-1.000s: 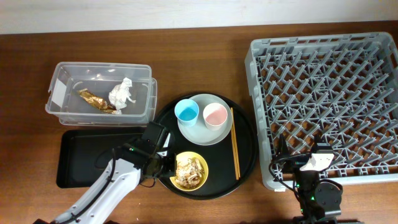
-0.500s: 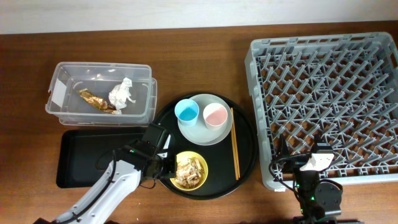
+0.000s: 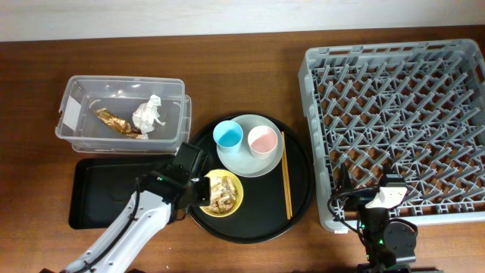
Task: Sort waste into correct bins and load items into the dishwasher rack
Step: 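Grasp the rim of the yellow bowl with left gripper, then carry the yellow bowl left toward the black tray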
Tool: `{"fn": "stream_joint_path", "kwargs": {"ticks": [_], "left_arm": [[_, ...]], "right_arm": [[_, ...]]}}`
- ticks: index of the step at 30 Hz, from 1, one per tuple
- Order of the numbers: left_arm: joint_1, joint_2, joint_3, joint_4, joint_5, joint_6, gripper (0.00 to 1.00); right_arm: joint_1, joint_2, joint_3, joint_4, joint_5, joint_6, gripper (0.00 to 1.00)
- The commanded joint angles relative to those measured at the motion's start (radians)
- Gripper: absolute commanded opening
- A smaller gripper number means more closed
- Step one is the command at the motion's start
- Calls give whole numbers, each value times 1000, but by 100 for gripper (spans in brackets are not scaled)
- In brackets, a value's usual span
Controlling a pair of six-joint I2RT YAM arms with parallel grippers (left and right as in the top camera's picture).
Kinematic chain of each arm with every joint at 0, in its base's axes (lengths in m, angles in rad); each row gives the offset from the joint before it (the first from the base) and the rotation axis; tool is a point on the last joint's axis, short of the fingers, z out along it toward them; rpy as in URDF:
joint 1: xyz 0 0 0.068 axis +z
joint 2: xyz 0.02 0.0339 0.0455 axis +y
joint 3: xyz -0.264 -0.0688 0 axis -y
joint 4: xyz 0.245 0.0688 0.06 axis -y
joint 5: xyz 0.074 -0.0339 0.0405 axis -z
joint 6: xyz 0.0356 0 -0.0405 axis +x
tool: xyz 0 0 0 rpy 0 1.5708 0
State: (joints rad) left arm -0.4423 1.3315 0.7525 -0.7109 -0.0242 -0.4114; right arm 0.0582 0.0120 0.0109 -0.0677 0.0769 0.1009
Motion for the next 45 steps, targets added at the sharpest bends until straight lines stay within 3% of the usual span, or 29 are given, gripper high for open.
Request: {"fn": "stream_joint_path", "kwargs": {"ticks": [1,2,5,6,9,13,19,22,28,45], "left_arm": [[-2,0,23,0,-167,1,2],[-2,0,23,0,-167,1,6],[-2,0,23,3,-168,1,34],[-2,0,28,7,-168,1,35],[-2,-5,120,-32,-138,1,34],[-43,-5,235,-91,113,-10,23],[-246,101,204,-12,98,-49,21],[-296,177,204,-4,4,-68,21],[-298,217,204,-4,-89,-74,21],[-323,323,192,27,-78,-90,20]], "right_arm": [[-7,-6,-5,-7,-2,-4,99],[-7,-6,-5,-7,-2,-4,99],[-7,-6,-5,-7,-2,-4,99],[-7,-6,-5,-7,-2,-4,99],[-7,-6,-5,-7,-2,-4,99],[-7,-6,-5,-7,-2,-4,99],[-7,-6,-5,-7,-2,-4,99],[-7,-6,-5,-7,-2,-4,99],[-7,-6,-5,-7,-2,-4,99],[-7,-6,-5,-7,-2,-4,99]]}}
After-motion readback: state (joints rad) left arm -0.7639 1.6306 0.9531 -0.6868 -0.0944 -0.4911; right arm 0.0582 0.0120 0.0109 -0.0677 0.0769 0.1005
